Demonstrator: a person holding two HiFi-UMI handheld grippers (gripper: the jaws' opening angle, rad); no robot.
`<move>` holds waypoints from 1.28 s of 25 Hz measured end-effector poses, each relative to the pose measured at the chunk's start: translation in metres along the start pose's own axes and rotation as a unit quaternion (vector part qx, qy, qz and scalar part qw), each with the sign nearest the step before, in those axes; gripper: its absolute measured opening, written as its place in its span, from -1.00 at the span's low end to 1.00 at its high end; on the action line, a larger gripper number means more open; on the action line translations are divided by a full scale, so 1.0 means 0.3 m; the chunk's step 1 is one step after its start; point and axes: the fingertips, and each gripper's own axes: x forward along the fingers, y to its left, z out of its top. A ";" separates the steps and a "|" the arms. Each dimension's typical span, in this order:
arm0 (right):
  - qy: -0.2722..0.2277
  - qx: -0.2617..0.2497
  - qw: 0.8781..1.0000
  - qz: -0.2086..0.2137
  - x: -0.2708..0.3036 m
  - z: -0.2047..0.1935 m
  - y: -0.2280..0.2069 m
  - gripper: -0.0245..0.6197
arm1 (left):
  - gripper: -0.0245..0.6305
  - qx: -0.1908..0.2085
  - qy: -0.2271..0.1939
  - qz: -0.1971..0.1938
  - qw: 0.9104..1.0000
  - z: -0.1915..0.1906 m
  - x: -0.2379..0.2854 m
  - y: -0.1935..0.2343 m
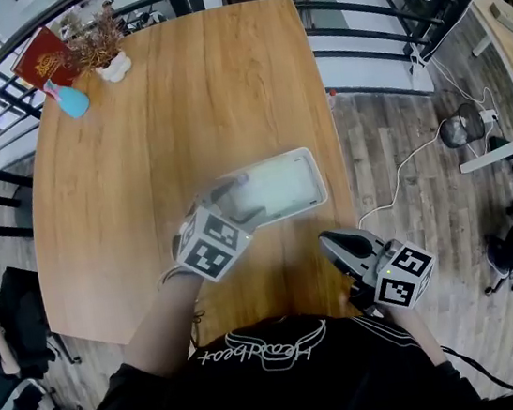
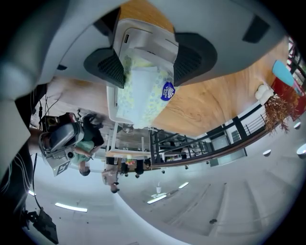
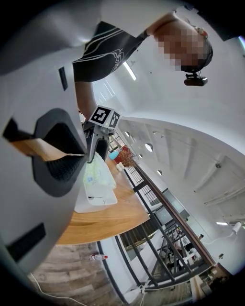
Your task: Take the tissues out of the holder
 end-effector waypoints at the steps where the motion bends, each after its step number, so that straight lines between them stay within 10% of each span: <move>1: 0.000 0.000 1.000 0.000 0.001 -0.001 0.000 -0.86 | 0.09 0.000 0.001 -0.001 1.000 -0.001 0.000 -0.001; 32: 0.002 -0.003 1.000 -0.020 -0.088 -0.046 0.055 -0.86 | -0.47 -0.024 -0.030 0.038 0.999 0.037 -0.084 -0.030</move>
